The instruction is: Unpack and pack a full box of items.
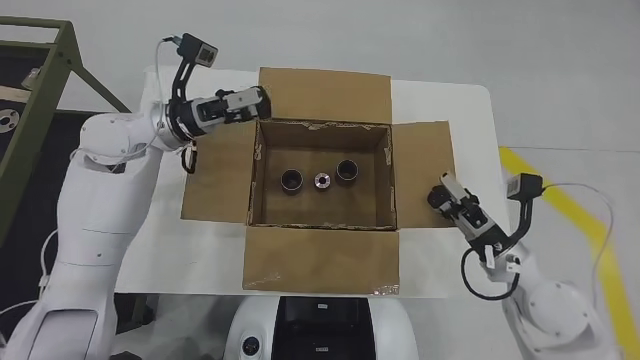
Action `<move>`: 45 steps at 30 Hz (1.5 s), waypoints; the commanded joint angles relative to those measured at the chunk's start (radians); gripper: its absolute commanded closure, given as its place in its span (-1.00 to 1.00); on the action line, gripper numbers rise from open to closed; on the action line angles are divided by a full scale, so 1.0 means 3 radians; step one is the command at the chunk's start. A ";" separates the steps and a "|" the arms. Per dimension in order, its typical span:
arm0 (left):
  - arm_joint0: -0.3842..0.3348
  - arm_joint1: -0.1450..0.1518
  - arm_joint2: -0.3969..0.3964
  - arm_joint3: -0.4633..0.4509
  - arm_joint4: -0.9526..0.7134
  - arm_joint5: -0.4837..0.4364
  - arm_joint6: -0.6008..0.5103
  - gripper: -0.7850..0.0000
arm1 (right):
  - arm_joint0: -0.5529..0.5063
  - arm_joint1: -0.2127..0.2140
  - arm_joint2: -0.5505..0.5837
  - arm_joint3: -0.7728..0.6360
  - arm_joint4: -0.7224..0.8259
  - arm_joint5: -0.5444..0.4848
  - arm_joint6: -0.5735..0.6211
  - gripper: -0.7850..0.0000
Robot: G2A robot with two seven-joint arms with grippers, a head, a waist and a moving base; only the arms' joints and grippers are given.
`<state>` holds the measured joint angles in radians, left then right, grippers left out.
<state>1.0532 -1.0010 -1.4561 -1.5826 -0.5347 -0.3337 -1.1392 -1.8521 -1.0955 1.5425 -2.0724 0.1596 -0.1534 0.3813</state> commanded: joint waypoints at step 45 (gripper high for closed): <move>0.0044 0.0181 -0.0700 0.0274 0.0160 0.0489 -0.0344 -1.00 | 0.0699 -0.0094 -0.0651 0.0542 -0.0546 0.0534 -0.0106 -1.00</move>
<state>1.0664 -0.9467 -1.6662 -1.5004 -0.4866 -0.1871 -1.2422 -1.6457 -1.1232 1.3511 -1.9125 -0.0024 0.0044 0.3458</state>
